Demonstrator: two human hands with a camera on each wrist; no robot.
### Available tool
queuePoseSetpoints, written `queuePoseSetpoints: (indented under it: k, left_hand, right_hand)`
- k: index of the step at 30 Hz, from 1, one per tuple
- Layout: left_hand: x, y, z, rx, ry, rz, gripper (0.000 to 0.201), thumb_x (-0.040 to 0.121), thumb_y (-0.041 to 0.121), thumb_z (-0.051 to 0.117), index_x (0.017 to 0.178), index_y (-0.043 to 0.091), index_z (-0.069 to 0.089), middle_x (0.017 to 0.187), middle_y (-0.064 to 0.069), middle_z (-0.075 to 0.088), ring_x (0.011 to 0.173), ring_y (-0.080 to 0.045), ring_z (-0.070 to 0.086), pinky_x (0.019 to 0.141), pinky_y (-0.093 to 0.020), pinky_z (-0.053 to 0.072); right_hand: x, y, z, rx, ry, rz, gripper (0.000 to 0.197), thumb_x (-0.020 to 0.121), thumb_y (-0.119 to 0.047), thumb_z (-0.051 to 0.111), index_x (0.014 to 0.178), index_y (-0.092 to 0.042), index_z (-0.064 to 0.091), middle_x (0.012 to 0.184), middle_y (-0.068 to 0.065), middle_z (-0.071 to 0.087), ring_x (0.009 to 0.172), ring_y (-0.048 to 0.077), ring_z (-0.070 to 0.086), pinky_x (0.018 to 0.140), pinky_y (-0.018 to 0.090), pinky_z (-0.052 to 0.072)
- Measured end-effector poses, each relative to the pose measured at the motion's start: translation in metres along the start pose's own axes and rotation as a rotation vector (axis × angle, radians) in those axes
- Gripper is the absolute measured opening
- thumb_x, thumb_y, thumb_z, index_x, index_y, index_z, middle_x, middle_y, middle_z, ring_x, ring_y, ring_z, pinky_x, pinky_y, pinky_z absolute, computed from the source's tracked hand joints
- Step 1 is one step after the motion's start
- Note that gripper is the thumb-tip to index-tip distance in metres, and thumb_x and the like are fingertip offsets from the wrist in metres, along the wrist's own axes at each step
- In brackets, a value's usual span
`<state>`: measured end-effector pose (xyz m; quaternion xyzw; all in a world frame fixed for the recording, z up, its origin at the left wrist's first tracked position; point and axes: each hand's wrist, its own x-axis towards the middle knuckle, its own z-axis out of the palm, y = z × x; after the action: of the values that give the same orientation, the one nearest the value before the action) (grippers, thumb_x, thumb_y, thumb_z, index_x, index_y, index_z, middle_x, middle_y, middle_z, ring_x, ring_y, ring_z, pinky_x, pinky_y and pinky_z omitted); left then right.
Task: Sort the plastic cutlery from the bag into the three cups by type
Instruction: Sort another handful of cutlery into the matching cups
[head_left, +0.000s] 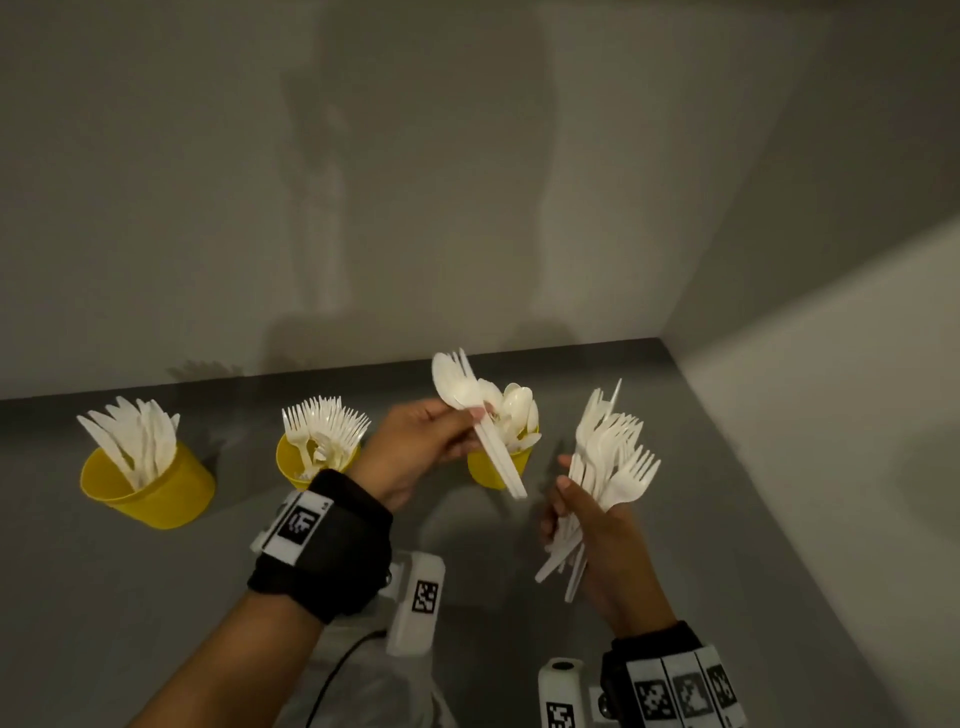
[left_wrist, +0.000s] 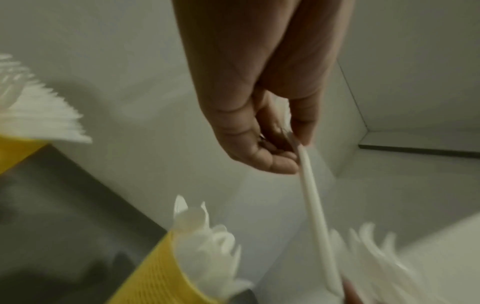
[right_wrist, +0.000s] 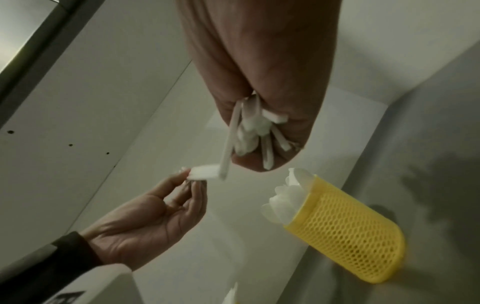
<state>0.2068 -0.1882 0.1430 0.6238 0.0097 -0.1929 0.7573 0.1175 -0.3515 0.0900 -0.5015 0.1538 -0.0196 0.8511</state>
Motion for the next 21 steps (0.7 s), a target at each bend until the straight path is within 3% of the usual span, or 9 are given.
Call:
queuePoseSetpoints:
  k: [4,7,9,12,15,16,18,21]
  left_hand:
    - [0.029,0.008,-0.004,0.065,0.145,0.066,0.012,0.085,0.006,0.058,0.089,0.005,0.069,0.063,0.008,0.073,0.063,-0.003,0.068,0.068,-0.015,0.057]
    - [0.04,0.004,-0.001,0.105,0.157,0.039,0.016,0.083,0.009,0.061,0.095,0.001,0.068,0.073,0.002,0.073,0.07,-0.009,0.068,0.071,-0.018,0.057]
    - [0.038,0.001,0.007,0.16,0.072,0.01,0.016,0.082,0.008,0.063,0.093,-0.001,0.068,0.074,-0.001,0.072,0.069,-0.011,0.067,0.069,-0.018,0.057]
    - [0.027,-0.01,0.024,0.237,-0.12,-0.04,0.012,0.08,0.005,0.063,0.089,0.0,0.069,0.064,0.004,0.073,0.06,-0.005,0.067,0.064,-0.013,0.056]
    - [0.021,-0.021,0.034,0.277,-0.199,-0.056,0.015,0.079,0.009,0.065,0.088,-0.001,0.069,0.077,-0.003,0.073,0.074,-0.014,0.068,0.076,-0.022,0.057]
    - [0.021,-0.024,0.034,0.279,-0.193,-0.057,0.018,0.079,0.01,0.066,0.089,-0.004,0.068,0.081,-0.007,0.072,0.079,-0.019,0.067,0.079,-0.026,0.056]
    - [0.021,-0.025,0.032,0.263,-0.181,-0.067,0.02,0.078,0.009,0.066,0.092,-0.006,0.067,0.086,-0.011,0.071,0.083,-0.021,0.066,0.08,-0.027,0.055]
    - [0.021,-0.018,0.027,0.255,-0.15,-0.059,0.018,0.078,0.009,0.066,0.093,-0.001,0.069,0.093,-0.015,0.07,0.091,-0.024,0.066,0.083,-0.026,0.055]
  right_hand:
    - [0.005,0.0,-0.016,-0.045,0.062,-0.027,0.02,0.092,-0.007,0.044,0.106,-0.015,0.056,0.052,-0.006,0.053,0.042,0.011,0.048,0.041,0.022,0.042]
    - [0.008,0.0,-0.021,-0.083,0.105,-0.039,0.019,0.09,-0.007,0.049,0.099,-0.02,0.06,0.054,-0.005,0.055,0.043,0.008,0.05,0.042,0.022,0.043]
    - [0.011,-0.002,-0.021,-0.147,0.143,-0.065,0.017,0.088,-0.01,0.054,0.094,-0.023,0.062,0.055,-0.006,0.059,0.045,0.008,0.051,0.044,0.023,0.044]
    - [0.016,-0.008,-0.014,-0.227,0.125,-0.116,0.013,0.083,-0.01,0.061,0.084,-0.022,0.063,0.063,-0.001,0.059,0.049,0.011,0.052,0.045,0.021,0.046]
    - [0.023,-0.011,-0.008,-0.378,0.089,-0.12,0.021,0.081,-0.013,0.065,0.102,-0.016,0.063,0.083,0.001,0.067,0.07,0.012,0.062,0.059,0.018,0.052]
    - [0.024,-0.01,-0.007,-0.416,0.088,-0.115,0.029,0.081,-0.016,0.065,0.109,-0.013,0.061,0.082,-0.001,0.068,0.069,0.009,0.062,0.061,0.018,0.052]
    - [0.025,-0.008,-0.007,-0.455,0.091,-0.12,0.027,0.081,-0.019,0.066,0.106,-0.01,0.063,0.062,-0.009,0.064,0.053,0.003,0.058,0.054,0.018,0.047]
    - [0.022,-0.008,-0.007,-0.429,0.108,-0.128,0.005,0.082,-0.02,0.064,0.082,-0.015,0.063,0.053,0.007,0.055,0.044,0.013,0.05,0.05,0.026,0.044]
